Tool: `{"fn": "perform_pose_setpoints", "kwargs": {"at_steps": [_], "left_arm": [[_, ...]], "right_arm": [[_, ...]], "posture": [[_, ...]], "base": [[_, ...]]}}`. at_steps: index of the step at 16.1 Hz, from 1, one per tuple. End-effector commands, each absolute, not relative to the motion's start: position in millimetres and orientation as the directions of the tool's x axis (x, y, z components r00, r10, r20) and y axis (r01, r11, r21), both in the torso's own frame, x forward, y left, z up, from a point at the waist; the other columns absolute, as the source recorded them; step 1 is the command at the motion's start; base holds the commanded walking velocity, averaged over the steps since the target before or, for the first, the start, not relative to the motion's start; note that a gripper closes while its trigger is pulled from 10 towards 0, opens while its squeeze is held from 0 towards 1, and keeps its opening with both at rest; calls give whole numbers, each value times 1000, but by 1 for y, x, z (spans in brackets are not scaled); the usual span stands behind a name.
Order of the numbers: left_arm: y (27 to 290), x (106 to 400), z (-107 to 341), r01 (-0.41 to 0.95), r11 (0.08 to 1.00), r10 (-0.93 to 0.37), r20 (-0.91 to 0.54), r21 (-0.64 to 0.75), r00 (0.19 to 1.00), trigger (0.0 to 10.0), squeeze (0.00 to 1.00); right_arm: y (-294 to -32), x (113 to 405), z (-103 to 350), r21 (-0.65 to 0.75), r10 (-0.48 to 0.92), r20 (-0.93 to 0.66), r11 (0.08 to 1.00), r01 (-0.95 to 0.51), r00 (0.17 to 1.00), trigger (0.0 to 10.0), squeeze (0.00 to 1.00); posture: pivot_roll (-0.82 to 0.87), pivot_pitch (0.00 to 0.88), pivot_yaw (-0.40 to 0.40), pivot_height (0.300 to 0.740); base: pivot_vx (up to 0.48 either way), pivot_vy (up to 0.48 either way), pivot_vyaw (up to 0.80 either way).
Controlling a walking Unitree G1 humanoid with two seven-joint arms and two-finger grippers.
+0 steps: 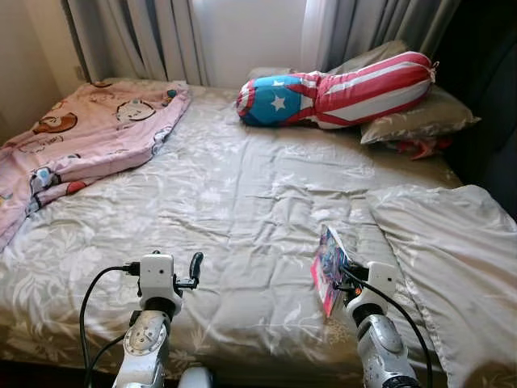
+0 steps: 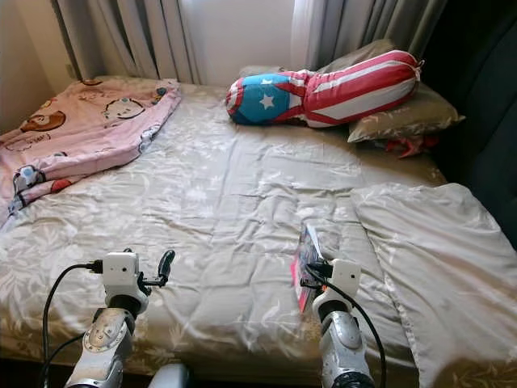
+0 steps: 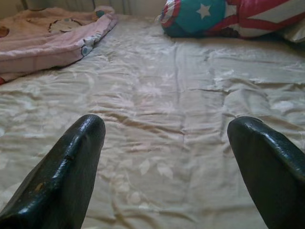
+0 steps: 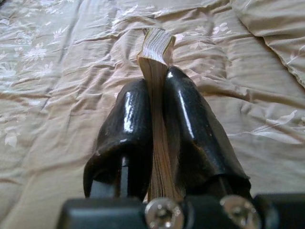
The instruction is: Clean up the room
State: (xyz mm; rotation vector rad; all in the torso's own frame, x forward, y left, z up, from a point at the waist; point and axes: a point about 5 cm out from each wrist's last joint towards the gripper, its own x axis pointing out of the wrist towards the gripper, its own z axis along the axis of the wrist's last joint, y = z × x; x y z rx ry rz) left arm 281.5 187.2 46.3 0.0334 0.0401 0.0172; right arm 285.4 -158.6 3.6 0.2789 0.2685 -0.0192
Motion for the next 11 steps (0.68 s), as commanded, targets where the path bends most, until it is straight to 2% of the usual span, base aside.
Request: {"fn": "perform_pose_setpoints", "kwargs": {"at_steps": [1,8,11], "left_arm": [[185,284,50,-7,1000,7,-34,13,999,10000,0],[187,289,53,-1,1000,1,-30,19,1000,10000,0],[184,292,55,39,999,-38,-26,27,999,10000,0]], "right_arm": [[-159,294,14,269,21,-211,962,38,977,10000,0],[-154,296,15,275,37,-209,961,23,977,10000,0],[-153,298,18,309,25,-200,950,39,980,10000,0]], "posture": [[34,0,-77,663],[28,0,-64,663],[24,0,-52,663]], "base": [[480,0,0],[480,0,0],[0,0,0]]}}
